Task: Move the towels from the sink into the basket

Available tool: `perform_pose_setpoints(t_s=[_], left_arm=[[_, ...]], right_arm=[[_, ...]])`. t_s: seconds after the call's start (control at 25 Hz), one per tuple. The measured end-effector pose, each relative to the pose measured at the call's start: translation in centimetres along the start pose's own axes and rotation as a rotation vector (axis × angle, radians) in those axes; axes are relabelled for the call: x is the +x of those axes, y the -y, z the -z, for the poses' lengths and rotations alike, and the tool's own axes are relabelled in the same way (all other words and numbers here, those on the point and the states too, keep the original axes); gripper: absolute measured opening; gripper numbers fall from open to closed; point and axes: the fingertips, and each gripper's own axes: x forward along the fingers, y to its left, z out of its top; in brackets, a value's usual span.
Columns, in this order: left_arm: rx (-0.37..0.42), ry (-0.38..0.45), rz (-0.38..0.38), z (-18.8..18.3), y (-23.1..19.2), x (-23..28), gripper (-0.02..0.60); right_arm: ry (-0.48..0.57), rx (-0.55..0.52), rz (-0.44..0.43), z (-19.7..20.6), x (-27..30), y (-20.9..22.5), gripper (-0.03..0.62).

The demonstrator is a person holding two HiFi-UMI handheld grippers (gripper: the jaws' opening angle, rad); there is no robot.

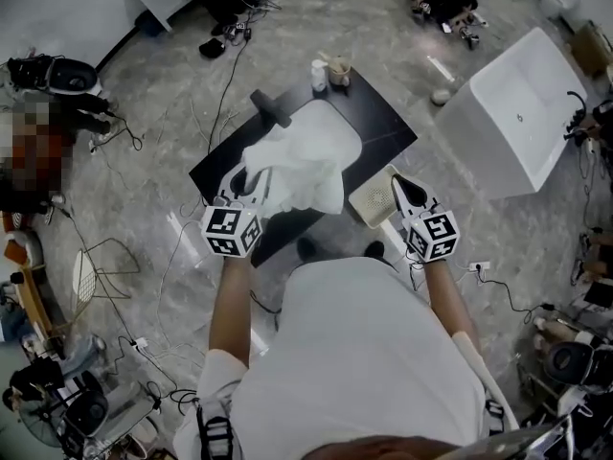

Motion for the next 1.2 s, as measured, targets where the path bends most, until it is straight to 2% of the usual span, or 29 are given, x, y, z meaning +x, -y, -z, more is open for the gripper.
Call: perform_pose_setpoints(t_s=[0.16,0.36,0.48,0.6,1.0,1.08,1.2], left_arm=[[0.031,0.084,0.097,-5.4,3.3,0.1,0.069],[0.087,0.119,0.208,-9.0,7.4,2.0,0.069],[0.122,0.139,0.306,-10.8,11.2,3.6,0.070],[0.142,0.155,0.436,-12.2,16.2,5.1,0.071],[0.141,0.129,0.842,-10.5,32.6,6.5,0.071],[0.143,0.130,0.896,-10.2,35.5,6.4,0.071],[0.141,0.123,0.920,-10.2,37.6,6.5,0.071]], right_arm=[[0.039,-0.033,0.015,-2.2,-1.3,0.6,0.000],[0.074,-0.039,0.066,-3.8,-3.1,2.0,0.000],[0.092,-0.023,0.123,-3.9,-5.1,3.5,0.000],[0.101,0.000,0.202,-3.2,-8.2,5.2,0.000],[0.122,0.096,0.490,2.3,-19.9,9.0,0.000],[0.126,0.117,0.535,3.5,-22.2,9.6,0.000],[0.129,0.135,0.574,4.6,-24.3,9.9,0.000]])
